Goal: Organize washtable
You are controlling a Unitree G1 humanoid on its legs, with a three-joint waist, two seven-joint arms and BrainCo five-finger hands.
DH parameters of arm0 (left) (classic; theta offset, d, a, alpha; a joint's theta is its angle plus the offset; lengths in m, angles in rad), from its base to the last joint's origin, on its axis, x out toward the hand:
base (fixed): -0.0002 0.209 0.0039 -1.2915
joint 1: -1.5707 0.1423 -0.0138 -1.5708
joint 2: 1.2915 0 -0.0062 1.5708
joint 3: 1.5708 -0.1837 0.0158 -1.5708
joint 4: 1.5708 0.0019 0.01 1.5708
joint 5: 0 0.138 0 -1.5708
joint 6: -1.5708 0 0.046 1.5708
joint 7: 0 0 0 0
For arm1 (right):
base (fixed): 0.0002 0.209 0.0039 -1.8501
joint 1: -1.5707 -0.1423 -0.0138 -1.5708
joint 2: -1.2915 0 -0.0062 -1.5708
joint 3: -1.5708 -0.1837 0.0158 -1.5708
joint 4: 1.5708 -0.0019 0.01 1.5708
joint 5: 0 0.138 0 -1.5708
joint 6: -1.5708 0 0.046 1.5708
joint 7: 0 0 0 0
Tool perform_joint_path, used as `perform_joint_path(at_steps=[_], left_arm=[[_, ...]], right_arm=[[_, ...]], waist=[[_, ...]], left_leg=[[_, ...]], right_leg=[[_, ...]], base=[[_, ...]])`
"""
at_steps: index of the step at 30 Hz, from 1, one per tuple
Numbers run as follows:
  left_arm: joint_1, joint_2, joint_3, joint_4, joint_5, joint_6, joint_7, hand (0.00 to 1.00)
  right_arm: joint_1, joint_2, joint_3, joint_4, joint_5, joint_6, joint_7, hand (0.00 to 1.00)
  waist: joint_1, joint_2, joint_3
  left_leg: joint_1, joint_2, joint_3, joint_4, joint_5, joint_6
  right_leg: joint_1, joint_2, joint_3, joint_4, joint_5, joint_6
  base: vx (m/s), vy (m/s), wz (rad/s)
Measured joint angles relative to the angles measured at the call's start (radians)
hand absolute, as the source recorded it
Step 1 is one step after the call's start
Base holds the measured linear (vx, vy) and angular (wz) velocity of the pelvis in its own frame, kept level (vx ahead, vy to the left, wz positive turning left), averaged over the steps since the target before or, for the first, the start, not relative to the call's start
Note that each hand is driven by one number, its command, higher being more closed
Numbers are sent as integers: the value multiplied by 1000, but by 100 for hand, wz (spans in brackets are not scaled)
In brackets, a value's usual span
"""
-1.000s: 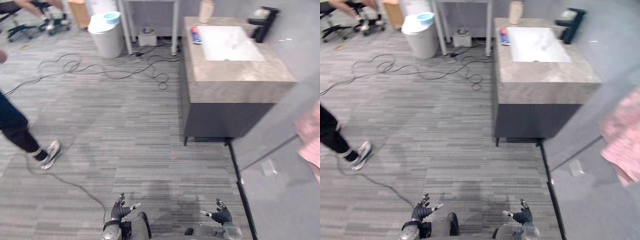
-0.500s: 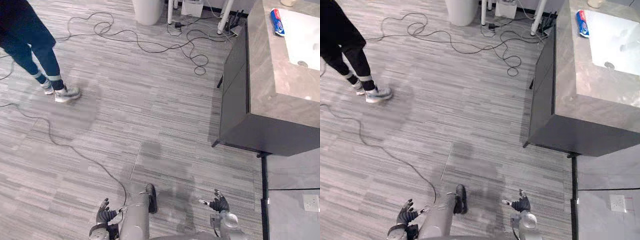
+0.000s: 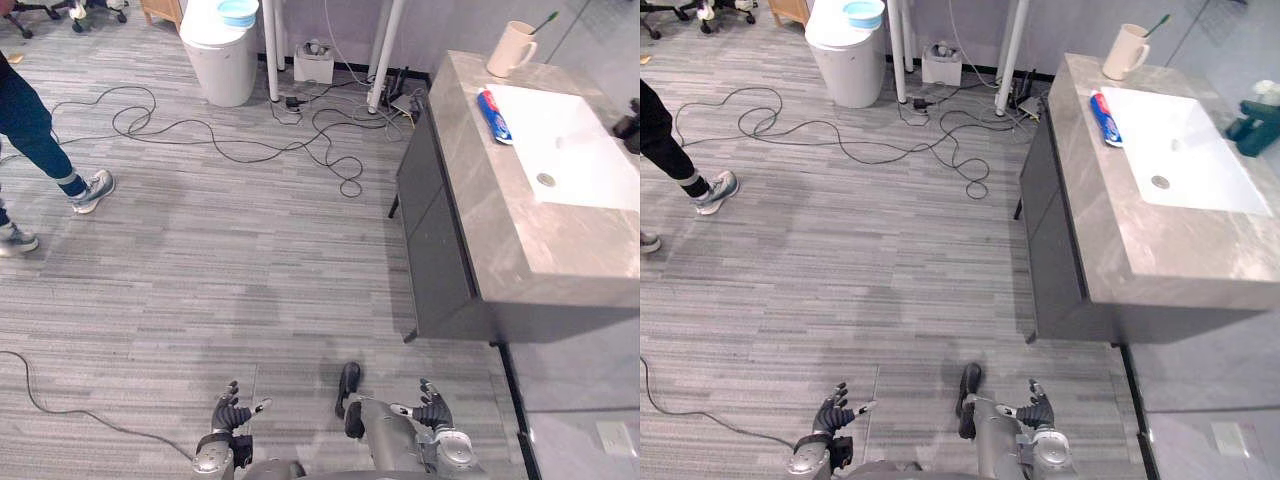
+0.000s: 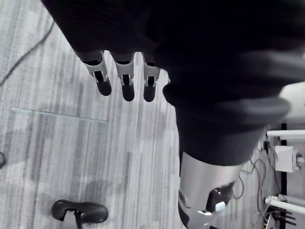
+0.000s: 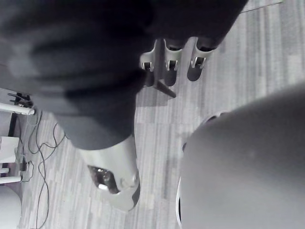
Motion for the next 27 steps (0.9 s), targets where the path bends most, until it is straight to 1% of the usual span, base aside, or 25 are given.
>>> perform_joint_path(at_steps=[1,2,3,4,5,6,8,9,10,11,12,13,14,15,16,18,19,20,21,22,23,24,25,26,27], left_arm=[[0,-12,1,0,0,0,0,0],[2,-29,20,-2,1,3,-1,0],[15,-47,40,-10,1,5,0,0],[25,-56,40,-24,0,6,0,0],[23,-60,37,-41,0,5,-1,0],[22,-65,35,-59,-2,4,-1,0],[20,-70,27,-68,-2,1,-1,0],[21,-71,27,-68,-2,1,-2,0],[18,-69,30,-74,-3,1,-4,0],[14,-68,30,-75,-3,1,-4,0],[14,-67,29,-77,-4,-2,-8,0],[17,-68,27,-75,-4,-1,-13,0],[23,-69,26,-74,-4,-1,-14,0],[43,-77,26,-73,-4,-1,-15,0],[51,-57,31,-67,-5,-1,-14,0],[49,-42,28,-65,-4,0,-15,0],[44,-41,24,-65,-4,1,-16,0],[43,-41,17,-65,-4,1,-16,0],[40,-40,3,-66,-4,3,-17,0],[40,-35,-13,-66,-3,3,-17,0],[39,-34,-20,-66,-3,4,-17,0],[35,-34,-23,-66,-3,4,-17,0],[34,-33,-23,-67,-2,4,-16,0],[34,-28,-22,-68,-2,4,-17,0],[35,-25,-18,-67,-2,4,-16,0]], right_arm=[[0,0,-5,-9,-1,1,2,0],[5,-4,-9,-26,-1,5,3,0],[14,-5,-5,-48,-1,10,3,0],[22,2,-3,-60,1,11,2,0],[33,7,-3,-75,3,11,1,0],[39,9,-6,-81,6,10,0,0],[48,17,-9,-81,17,11,0,0],[49,17,-9,-82,17,11,0,0],[54,17,-18,-79,17,11,-1,0],[57,17,-27,-73,17,11,-1,0],[54,17,-41,-49,17,11,-1,0],[55,5,-53,-24,17,11,-3,0],[58,-4,-53,-15,16,12,-4,0],[64,-17,-51,-2,14,13,-3,0],[72,5,-50,-6,14,13,-4,0],[89,32,-41,-41,14,11,0,0],[86,45,-35,-52,13,10,1,0],[85,49,-34,-58,13,10,1,0],[83,56,-30,-71,13,10,1,0],[83,65,-29,-84,12,9,2,0],[83,66,-25,-87,11,8,2,0],[84,63,-7,-94,4,8,2,0],[85,65,4,-100,0,8,3,0],[81,67,17,-109,-4,8,4,0],[78,64,31,-108,-4,8,3,0]], waist=[[-1,8,5],[-3,26,15],[0,44,23],[12,48,24],[23,43,26],[27,30,27],[30,13,22],[33,11,23],[43,5,25],[50,1,26],[58,-10,23],[71,1,16],[79,9,11],[82,23,-7],[80,-9,-25],[84,-39,-44],[92,-46,-44],[95,-47,-43],[105,-45,-36],[103,-43,-31],[100,-43,-31],[98,-37,-24],[95,-36,-23],[88,-38,-23],[78,-45,-25]], left_leg=[[-20,17,-2,68,10,-18],[-67,63,-3,262,50,-53],[-139,118,-13,504,133,-50],[-186,155,-18,646,116,-36],[-230,171,-21,731,98,-19],[-275,176,-22,759,90,-5],[-394,173,-24,690,68,30],[-419,168,-25,643,65,29],[-454,142,-46,504,66,26],[-466,116,-70,410,70,20],[-485,64,-144,214,98,-13],[-484,38,-211,38,157,-41],[-485,36,-235,-12,205,-39],[-478,38,-242,3,328,-5],[-478,11,-209,41,326,45],[-467,-11,-154,70,272,77],[-442,-18,-115,75,247,98],[-420,-21,-95,70,231,108],[-363,-22,-54,61,201,120],[-303,-19,-19,56,169,127],[-277,-18,-2,51,154,131],[-228,-13,33,42,124,134],[-199,-2,59,43,100,131],[-174,14,92,42,75,125],[-152,22,114,36,68,115]], right_leg=[[14,14,-3,2,-19,2],[66,41,3,-2,-53,-6],[140,77,31,-24,-84,-15],[188,98,56,-34,-106,-22],[229,106,82,-42,-128,-27],[269,107,109,-51,-152,-27],[352,102,177,-92,-191,-16],[373,100,194,-105,-196,-14],[403,86,223,-117,-201,7],[414,74,238,-117,-209,15],[431,53,267,-123,-227,36],[448,45,301,-141,-242,61],[457,45,317,-144,-255,76],[479,40,352,-137,-288,108],[490,0,357,-121,-315,139],[453,-45,373,-51,-319,147],[419,-61,379,36,-318,159],[400,-70,379,95,-314,181],[341,-85,375,250,-292,226],[285,-102,367,408,-290,244],[259,-111,348,470,-294,238],[207,-127,296,552,-306,225],[175,-127,252,569,-316,209],[139,-125,184,551,-332,205],[125,-125,127,507,-341,199]], base=[[599,-177,-15],[714,-171,-46],[579,-82,-71],[517,-26,-80],[383,-9,-72],[459,-7,-72],[447,22,-74],[521,117,-71],[423,138,-54],[509,203,-66],[429,226,-71],[425,251,-80],[453,316,-92],[488,343,-78],[514,327,-65],[485,276,-60],[426,264,-74],[362,245,-84],[301,214,-91],[271,199,-92],[208,168,-88],[185,122,-78],[217,104,-97],[205,47,-84],[166,16,-73]])
